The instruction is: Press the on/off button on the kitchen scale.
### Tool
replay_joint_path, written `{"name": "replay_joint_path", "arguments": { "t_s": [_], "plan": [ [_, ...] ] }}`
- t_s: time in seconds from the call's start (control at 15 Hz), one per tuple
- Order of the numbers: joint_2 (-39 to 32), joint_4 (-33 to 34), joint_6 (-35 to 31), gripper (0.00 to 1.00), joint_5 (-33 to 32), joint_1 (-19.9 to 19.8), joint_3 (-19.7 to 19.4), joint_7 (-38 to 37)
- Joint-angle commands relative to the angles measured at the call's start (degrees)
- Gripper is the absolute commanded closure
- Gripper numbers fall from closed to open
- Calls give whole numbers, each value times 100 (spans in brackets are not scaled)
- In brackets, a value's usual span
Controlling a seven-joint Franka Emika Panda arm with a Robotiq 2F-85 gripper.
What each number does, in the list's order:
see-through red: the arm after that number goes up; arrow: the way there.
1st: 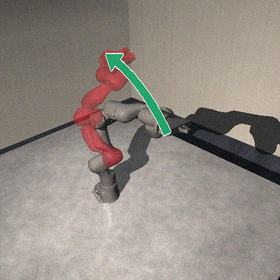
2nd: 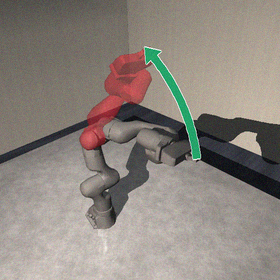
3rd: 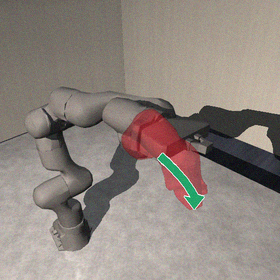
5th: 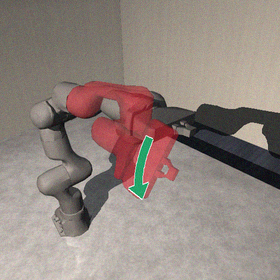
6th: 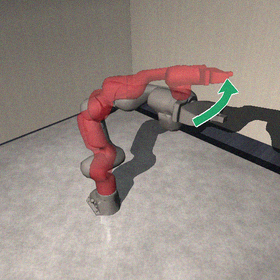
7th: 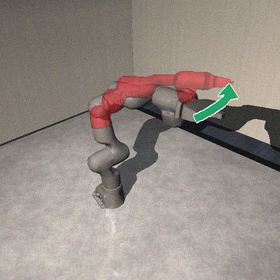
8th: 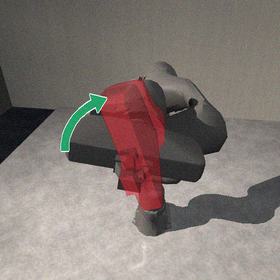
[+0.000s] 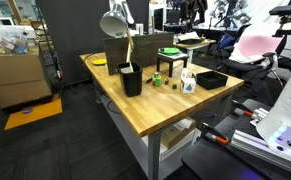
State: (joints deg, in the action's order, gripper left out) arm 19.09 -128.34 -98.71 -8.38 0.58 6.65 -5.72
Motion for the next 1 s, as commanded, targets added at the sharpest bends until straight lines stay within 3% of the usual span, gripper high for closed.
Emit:
{"name": "replay_joint_path", "arguments": {
  "t_s": [0.0, 0.2, 0.27, 0.93],
  "plan": [
    [-571, 519, 219, 0, 387, 4, -246, -69],
    [-876, 788, 60, 0, 438, -45, -376, -259],
    [-689, 545, -4, 0, 337, 10, -370, -105],
    [-953, 815, -43, 0, 359, -43, -429, -411]
  ]
}}
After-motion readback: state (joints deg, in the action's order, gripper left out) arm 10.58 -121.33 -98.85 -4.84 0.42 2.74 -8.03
